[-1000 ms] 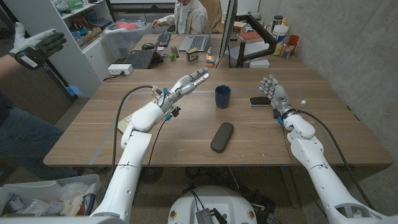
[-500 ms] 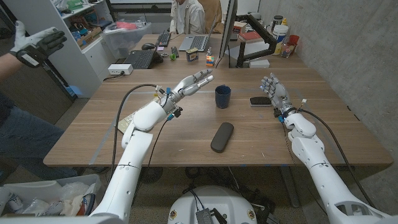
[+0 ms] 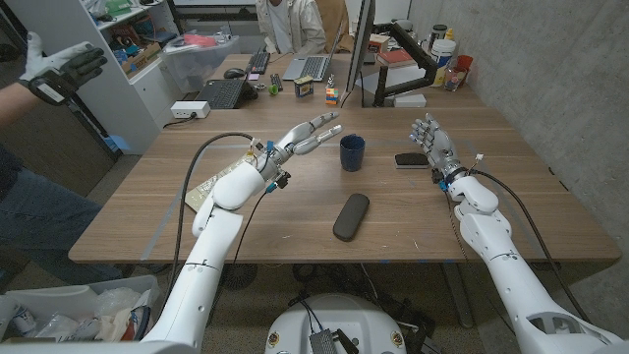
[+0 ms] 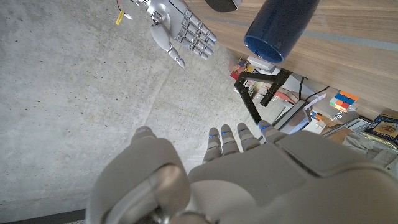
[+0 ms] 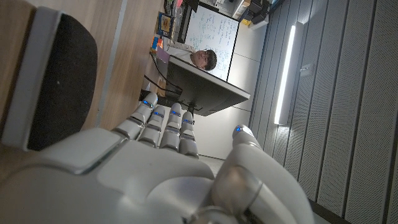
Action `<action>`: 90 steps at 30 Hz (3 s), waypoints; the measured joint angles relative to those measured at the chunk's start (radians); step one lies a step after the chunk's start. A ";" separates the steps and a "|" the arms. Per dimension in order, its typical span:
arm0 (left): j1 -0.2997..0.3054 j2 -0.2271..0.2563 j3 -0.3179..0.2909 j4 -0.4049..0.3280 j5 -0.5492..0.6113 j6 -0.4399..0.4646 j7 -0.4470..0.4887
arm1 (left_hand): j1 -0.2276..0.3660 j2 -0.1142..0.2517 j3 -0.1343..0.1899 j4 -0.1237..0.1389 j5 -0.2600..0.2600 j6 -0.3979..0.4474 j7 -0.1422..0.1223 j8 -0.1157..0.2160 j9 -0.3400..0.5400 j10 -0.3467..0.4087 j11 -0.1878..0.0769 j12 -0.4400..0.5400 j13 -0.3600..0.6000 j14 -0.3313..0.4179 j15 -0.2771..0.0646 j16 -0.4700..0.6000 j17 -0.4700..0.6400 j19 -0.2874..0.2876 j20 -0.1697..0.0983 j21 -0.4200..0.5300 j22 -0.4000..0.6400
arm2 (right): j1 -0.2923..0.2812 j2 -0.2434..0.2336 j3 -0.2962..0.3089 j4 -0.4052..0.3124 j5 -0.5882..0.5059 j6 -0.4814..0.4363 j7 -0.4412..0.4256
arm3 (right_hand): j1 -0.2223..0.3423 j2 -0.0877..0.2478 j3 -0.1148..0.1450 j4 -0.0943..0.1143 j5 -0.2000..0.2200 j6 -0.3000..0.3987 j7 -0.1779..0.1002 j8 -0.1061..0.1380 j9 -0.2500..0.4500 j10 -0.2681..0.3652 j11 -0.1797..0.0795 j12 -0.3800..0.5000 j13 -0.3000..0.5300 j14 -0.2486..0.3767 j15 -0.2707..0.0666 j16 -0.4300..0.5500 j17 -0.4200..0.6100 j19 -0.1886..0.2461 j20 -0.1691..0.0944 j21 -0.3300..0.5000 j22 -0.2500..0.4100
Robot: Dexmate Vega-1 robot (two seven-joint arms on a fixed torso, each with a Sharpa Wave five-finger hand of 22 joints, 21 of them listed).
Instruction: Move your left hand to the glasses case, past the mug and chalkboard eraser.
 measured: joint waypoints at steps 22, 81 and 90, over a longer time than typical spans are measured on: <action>0.002 0.039 0.032 -0.024 0.052 -0.059 0.002 | 0.016 0.000 0.004 -0.004 0.000 0.009 -0.009 0.000 0.000 0.004 -0.004 0.000 0.000 0.000 0.000 0.000 0.000 0.000 0.000 0.000 0.000 | 0.032 0.012 -0.010 0.031 -0.018 0.002 0.018 | 0.000 0.000 -0.002 -0.002 0.000 0.000 0.000 0.000 0.000 0.000 0.000 -0.008 0.000 0.000 0.000 0.000 0.000 0.000 0.000 -0.011 0.000; 0.038 0.153 0.101 -0.145 0.300 -0.131 0.071 | 0.047 0.005 -0.005 -0.021 -0.003 0.011 -0.040 0.004 0.000 0.007 -0.036 0.000 0.000 0.015 0.007 0.004 0.000 -0.004 0.020 0.005 0.005 | 0.077 0.034 -0.014 0.077 -0.038 0.007 0.036 | -0.007 0.007 -0.010 -0.004 0.000 0.000 0.000 0.000 0.000 0.000 0.000 -0.008 0.000 0.000 0.000 0.000 -0.002 0.007 0.000 -0.034 0.000; 0.041 0.171 0.110 -0.165 0.356 -0.132 0.086 | 0.066 -0.002 -0.006 -0.030 -0.003 0.041 -0.061 0.012 0.000 0.020 -0.048 0.008 0.000 0.045 0.005 0.012 0.000 0.038 0.062 0.030 0.005 | 0.090 0.040 -0.015 0.092 -0.043 0.011 0.038 | -0.007 0.007 -0.010 -0.004 0.000 0.000 0.000 0.000 0.000 0.000 0.000 -0.008 0.000 0.000 0.000 0.000 -0.002 0.010 -0.003 -0.034 0.000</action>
